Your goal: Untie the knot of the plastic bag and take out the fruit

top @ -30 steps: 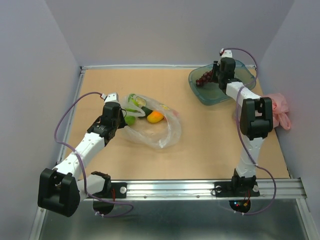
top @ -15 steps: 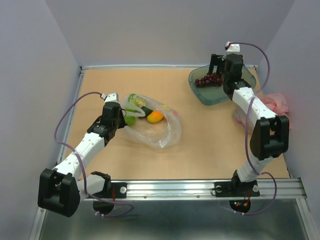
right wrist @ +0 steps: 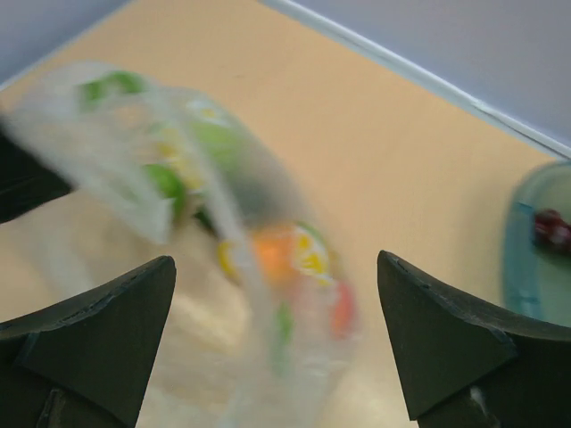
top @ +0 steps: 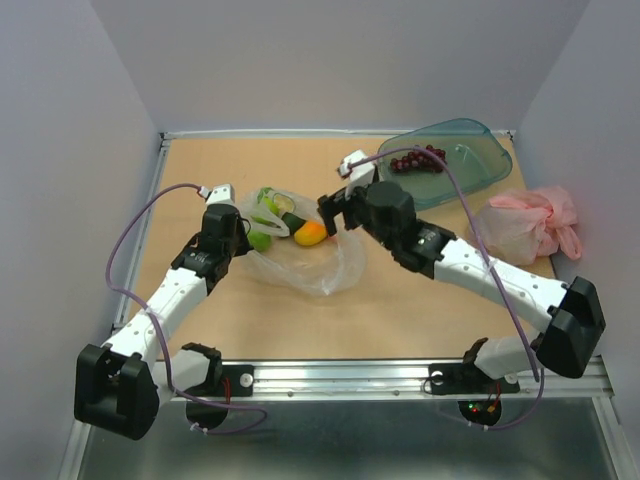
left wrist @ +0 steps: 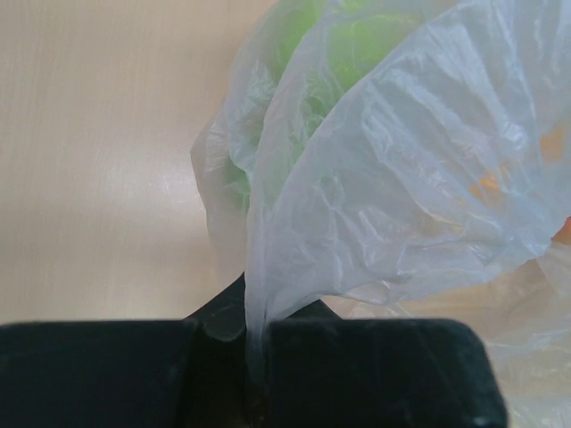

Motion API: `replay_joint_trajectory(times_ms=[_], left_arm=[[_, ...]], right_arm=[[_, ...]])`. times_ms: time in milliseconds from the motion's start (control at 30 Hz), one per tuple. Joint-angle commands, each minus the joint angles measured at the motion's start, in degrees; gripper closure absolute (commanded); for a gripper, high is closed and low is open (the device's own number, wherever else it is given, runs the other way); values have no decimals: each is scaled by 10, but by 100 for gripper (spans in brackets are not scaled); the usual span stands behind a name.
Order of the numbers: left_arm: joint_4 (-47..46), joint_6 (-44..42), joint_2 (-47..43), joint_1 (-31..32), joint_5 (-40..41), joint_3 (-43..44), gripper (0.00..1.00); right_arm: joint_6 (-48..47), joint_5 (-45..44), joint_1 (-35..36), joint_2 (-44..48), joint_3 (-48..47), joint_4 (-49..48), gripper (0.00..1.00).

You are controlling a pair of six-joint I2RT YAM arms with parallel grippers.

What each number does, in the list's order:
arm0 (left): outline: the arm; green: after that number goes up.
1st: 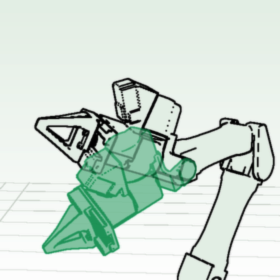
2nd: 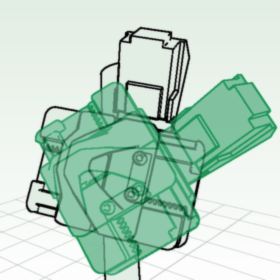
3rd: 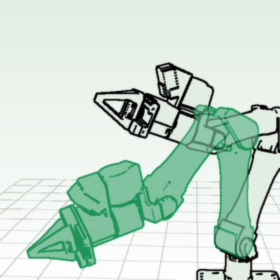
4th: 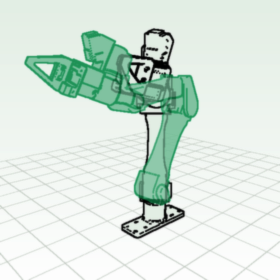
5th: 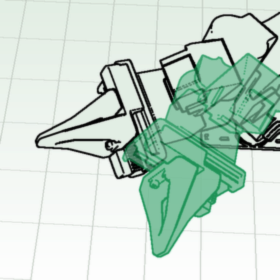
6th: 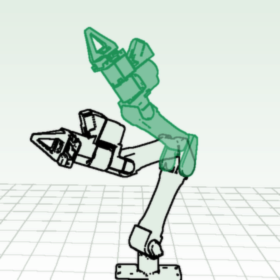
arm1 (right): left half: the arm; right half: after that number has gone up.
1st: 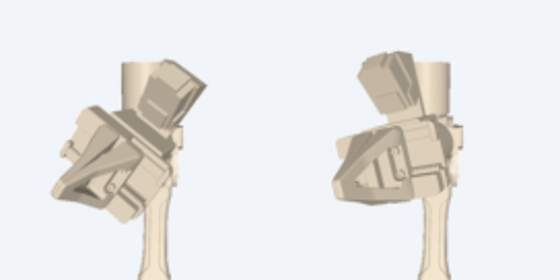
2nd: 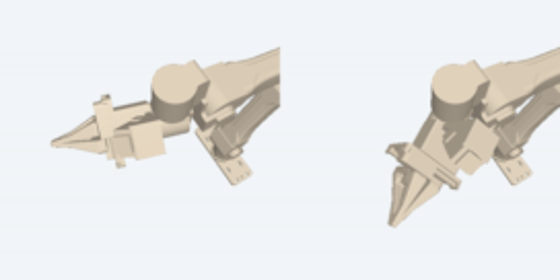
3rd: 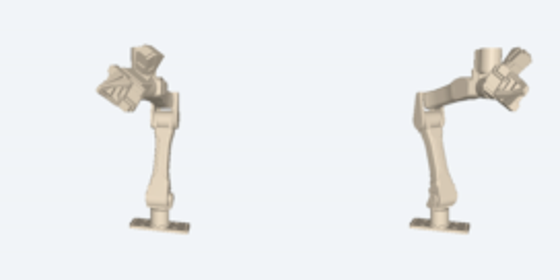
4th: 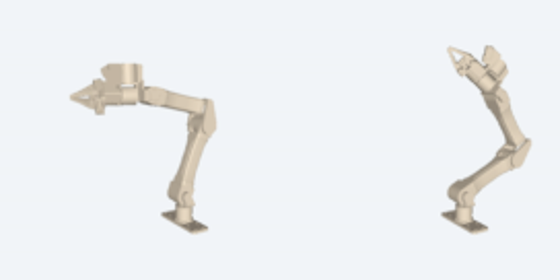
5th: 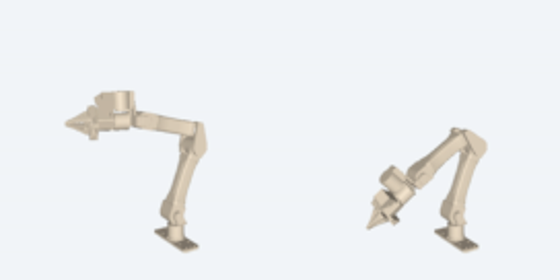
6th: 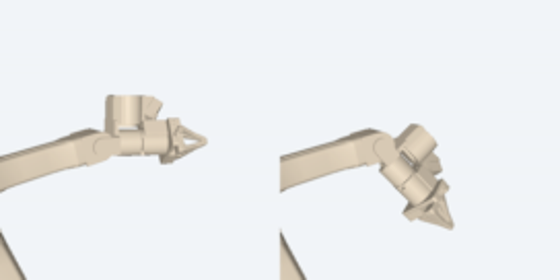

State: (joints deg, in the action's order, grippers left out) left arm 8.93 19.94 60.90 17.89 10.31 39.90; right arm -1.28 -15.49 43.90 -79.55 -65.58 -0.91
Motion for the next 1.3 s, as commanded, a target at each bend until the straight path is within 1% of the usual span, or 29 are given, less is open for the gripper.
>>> replay_joint_trajectory(times_ms=[0, 33, 67, 133, 233, 300, 333, 367, 400, 500, 633, 733, 833, 967, 1000, 1100, 1267], left_arm=[[-7, -9, -16, -3, 4, 24, 100], [-6, -9, -16, -2, 5, 24, 100], [-6, -9, -16, -2, 6, 23, 100], [-6, -9, -17, -2, 5, 22, 100], [-5, -7, -19, -2, 3, 22, 100], [-5, -7, -23, -2, 3, 21, 100], [-6, -6, -24, -2, 2, 20, 100], [-6, -6, -25, -2, 2, 20, 100], [-6, -6, -25, -2, 1, 19, 100], [-7, -5, -25, -2, -4, 20, 100], [-8, -5, -26, -2, -9, 20, 100], [-10, -3, -30, -2, -15, 18, 100], [-13, -1, -29, -2, -32, 17, 100], [-13, 16, -33, 7, -58, 11, 100], [-14, 25, -35, 21, -60, 7, 100], [-14, 49, -49, 45, -63, -8, 100], [-20, 76, -70, 62, -68, -24, 100]], right_arm=[[-9, -55, 120, 17, -12, -1, 2], [-10, -68, 143, 7, -18, 0, 2], [-11, -74, 182, -2, -24, 2, 3], [-13, -80, 218, -36, -44, 4, 4], [0, -93, 226, -88, -62, 5, 7], [6, -120, 226, -113, -67, 4, 7], [6, -149, 226, -125, -71, 4, 7], [3, -162, 226, -151, -73, 4, 8], [2, -184, 225, -163, -76, 4, 8], [12, -193, 211, -207, -89, 4, 8], [88, -205, 179, -235, -102, 3, 9], [163, -204, 132, -245, -105, 1, 9], [220, -209, 105, -261, -105, -8, 8], [275, -205, 86, -279, -111, -29, 8], [287, -207, 84, -285, -113, -32, 8], [347, -234, 77, -308, -127, -37, 8], [396, -260, 73, -344, -138, -44, 8]])
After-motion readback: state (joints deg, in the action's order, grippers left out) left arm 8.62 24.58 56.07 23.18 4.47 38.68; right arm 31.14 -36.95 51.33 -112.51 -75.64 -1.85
